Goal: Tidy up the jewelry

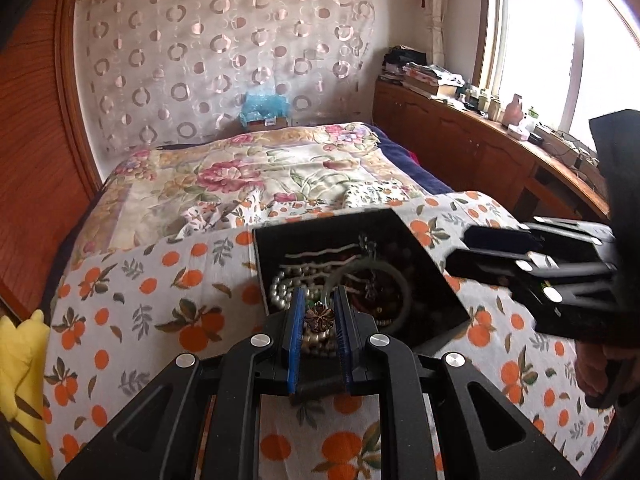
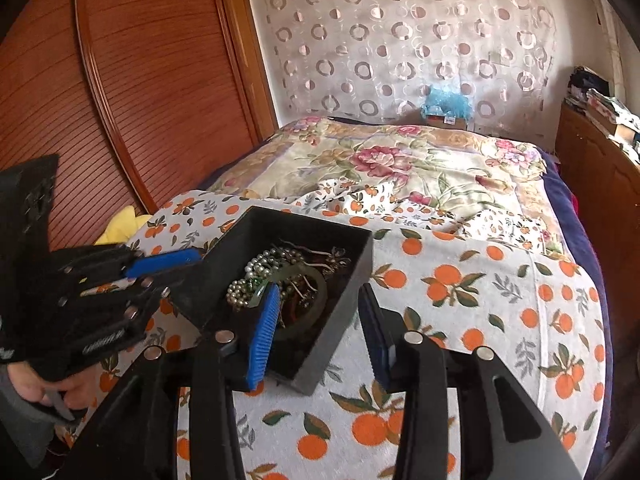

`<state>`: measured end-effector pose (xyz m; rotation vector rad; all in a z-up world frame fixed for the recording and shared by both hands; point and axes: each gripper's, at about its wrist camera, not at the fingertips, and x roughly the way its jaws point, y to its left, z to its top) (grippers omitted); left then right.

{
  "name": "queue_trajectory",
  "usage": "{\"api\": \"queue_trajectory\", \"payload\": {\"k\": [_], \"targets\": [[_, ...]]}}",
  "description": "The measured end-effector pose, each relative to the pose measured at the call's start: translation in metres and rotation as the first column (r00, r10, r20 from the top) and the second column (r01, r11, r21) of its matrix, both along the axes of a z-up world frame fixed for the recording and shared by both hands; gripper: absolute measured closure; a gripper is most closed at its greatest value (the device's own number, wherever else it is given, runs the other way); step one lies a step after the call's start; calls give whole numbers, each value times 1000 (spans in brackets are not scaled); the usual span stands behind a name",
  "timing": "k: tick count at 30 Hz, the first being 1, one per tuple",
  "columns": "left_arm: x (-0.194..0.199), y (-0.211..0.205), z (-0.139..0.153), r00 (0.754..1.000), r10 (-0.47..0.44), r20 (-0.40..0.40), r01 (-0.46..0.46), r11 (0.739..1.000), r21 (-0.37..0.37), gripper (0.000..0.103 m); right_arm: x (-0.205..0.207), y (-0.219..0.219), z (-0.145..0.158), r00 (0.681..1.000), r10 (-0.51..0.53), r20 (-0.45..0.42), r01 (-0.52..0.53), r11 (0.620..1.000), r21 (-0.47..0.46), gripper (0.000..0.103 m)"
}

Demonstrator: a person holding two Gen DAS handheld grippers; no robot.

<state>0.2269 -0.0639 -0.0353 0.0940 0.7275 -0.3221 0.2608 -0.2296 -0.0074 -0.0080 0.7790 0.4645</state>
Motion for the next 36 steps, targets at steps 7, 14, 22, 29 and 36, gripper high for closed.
{"api": "queue_trajectory", "payload": {"k": [7, 14, 22, 29, 36], "targets": [[10, -12, 3, 1000, 22, 12, -23, 1000, 21, 89, -15, -21, 1, 999, -48, 17, 48, 999, -7, 60], [-2, -10, 6, 999, 29, 35, -30, 999, 23, 54, -27, -29, -3, 997, -74, 31, 74, 997, -12, 59], [-26, 3, 11, 994, 80, 68, -82, 996, 30, 11, -46, -22, -3, 985, -152, 84, 157, 986, -55, 25], [-64, 17, 19, 987, 120, 110, -127, 991, 53, 7, -82, -19, 10, 969, -200, 146, 206, 978, -28, 5], [-103, 29, 28, 979, 158, 126, -162, 987, 18, 7, -137, -19, 26, 942, -241, 232, 246, 969, 8, 3]]}}
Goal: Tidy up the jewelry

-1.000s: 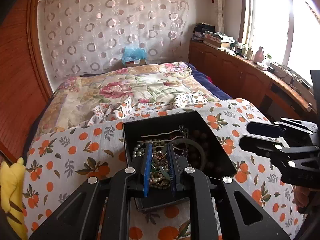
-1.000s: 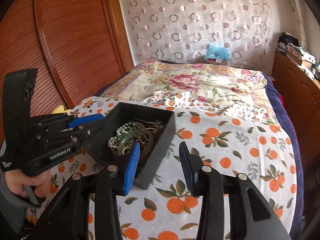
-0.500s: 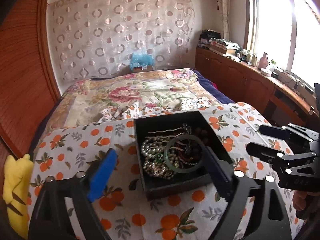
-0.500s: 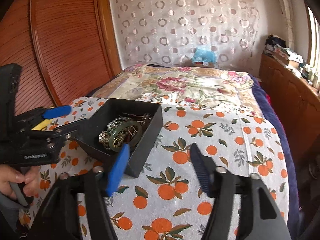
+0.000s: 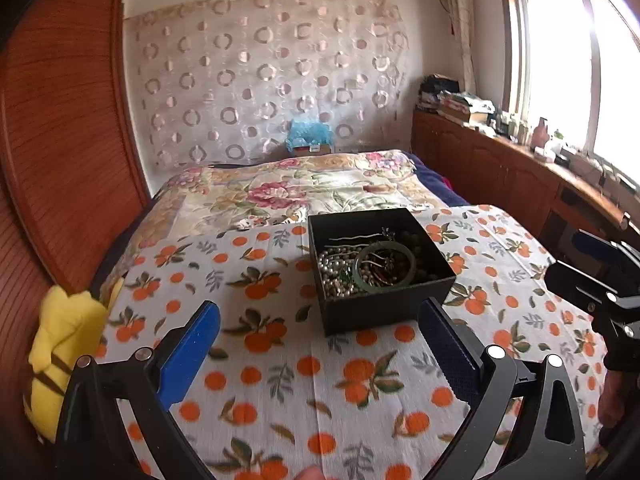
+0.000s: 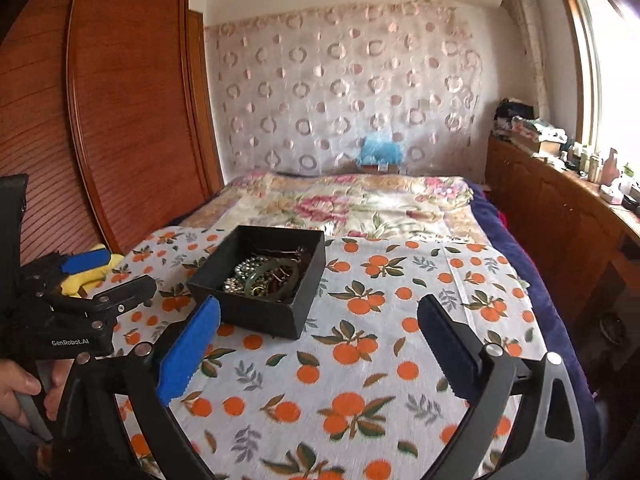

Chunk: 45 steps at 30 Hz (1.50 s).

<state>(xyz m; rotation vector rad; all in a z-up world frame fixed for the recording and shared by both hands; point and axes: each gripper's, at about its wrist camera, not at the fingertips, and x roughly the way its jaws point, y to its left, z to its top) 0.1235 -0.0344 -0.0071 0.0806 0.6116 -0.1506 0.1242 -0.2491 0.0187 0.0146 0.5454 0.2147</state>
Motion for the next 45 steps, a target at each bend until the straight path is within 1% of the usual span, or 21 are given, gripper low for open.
{"api": "queue_trajectory", "payload": {"k": [6, 12, 16, 27, 45], "targets": [[-25, 13, 4, 999, 50, 7, -50, 998, -24, 7, -25, -2, 1, 1000, -15, 16, 15, 1000, 11, 3], [-33, 19, 7, 997, 76, 18, -76, 997, -9, 7, -33, -6, 4, 999, -33, 28, 33, 999, 21, 3], [-36, 18, 8, 995, 96, 38, -97, 995, 23, 7, -33, -8, 4, 999, -41, 30, 41, 999, 25, 3], [-40, 19, 8, 996, 86, 25, -85, 996, -15, 7, -33, -11, 4, 998, -47, 32, 46, 999, 26, 3], [-42, 17, 14, 997, 64, 36, -63, 997, -39, 7, -32, -12, 4, 998, -51, 33, 50, 998, 28, 3]]}}
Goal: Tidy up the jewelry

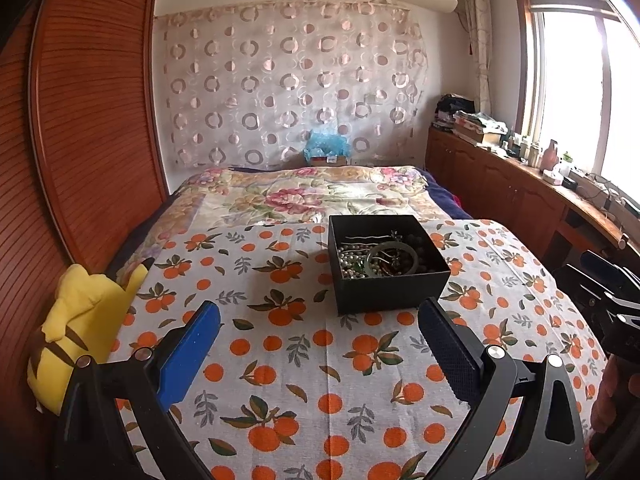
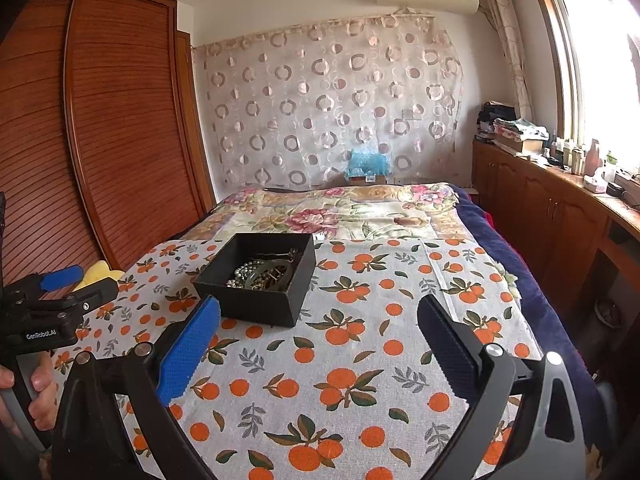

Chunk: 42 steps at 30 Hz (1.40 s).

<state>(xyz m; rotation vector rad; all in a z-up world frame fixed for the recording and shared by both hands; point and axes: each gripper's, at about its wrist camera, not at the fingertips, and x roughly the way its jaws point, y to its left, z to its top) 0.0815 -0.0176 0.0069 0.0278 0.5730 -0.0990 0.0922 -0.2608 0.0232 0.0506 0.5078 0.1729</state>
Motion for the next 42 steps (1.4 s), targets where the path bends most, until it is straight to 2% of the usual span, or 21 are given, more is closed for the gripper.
{"api": "queue_trajectory", "payload": {"k": [42], "targets": [[-2, -4, 0, 1000, -3, -2, 3, 1000, 1, 7, 0, -3, -3, 1000, -2, -5, 2, 1000, 8, 3]]}}
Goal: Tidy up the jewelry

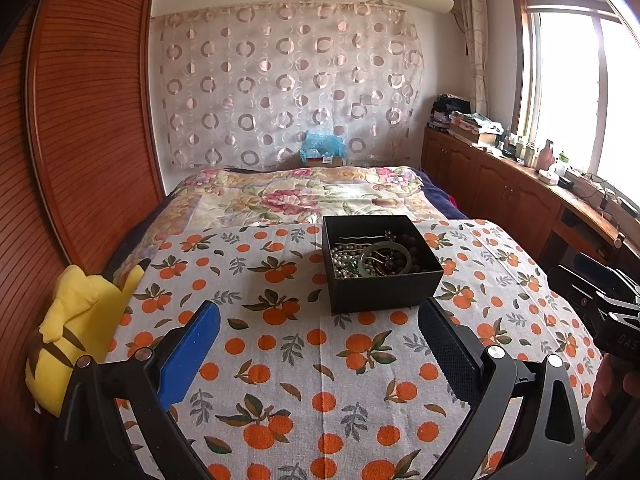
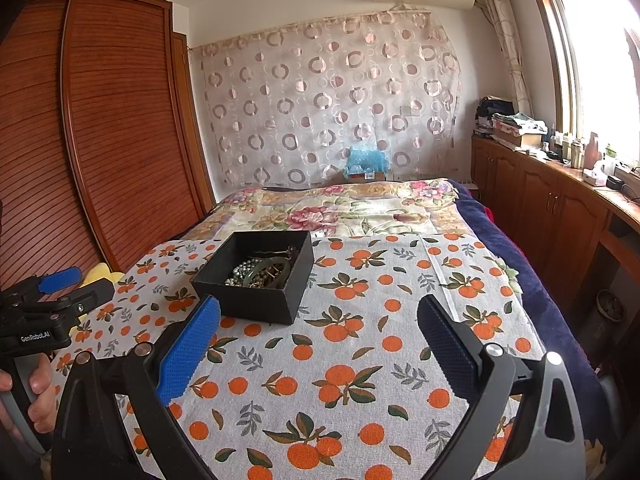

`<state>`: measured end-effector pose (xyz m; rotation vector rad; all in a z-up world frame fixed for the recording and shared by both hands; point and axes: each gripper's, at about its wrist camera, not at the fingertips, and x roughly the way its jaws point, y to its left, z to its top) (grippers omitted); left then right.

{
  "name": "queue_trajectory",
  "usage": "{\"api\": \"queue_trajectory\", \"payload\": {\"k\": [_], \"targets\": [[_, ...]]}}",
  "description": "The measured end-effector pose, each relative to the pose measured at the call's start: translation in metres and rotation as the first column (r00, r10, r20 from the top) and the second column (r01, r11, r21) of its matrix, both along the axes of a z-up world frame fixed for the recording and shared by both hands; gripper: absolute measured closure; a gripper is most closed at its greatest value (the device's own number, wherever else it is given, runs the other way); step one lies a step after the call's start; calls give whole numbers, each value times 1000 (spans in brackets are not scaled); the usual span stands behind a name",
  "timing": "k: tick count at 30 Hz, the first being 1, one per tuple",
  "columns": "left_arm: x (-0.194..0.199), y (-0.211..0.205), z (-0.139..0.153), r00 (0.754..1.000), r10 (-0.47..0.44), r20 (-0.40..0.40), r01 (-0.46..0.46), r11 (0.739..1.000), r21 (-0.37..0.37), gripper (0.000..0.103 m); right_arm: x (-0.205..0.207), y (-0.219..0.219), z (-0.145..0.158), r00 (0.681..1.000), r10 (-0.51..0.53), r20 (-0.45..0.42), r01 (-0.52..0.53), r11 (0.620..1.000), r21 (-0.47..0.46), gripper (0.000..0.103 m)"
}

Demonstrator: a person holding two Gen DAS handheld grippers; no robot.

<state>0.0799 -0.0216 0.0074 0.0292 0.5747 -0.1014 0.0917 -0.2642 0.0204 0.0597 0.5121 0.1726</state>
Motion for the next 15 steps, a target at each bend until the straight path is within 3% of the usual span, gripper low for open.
{"api": "queue_trajectory", "payload": {"k": [15], "targets": [[0, 0, 0, 1000, -1, 0, 1, 1000, -3, 7, 0, -1, 0, 1000, 0, 0, 0, 1000, 2, 3]]}}
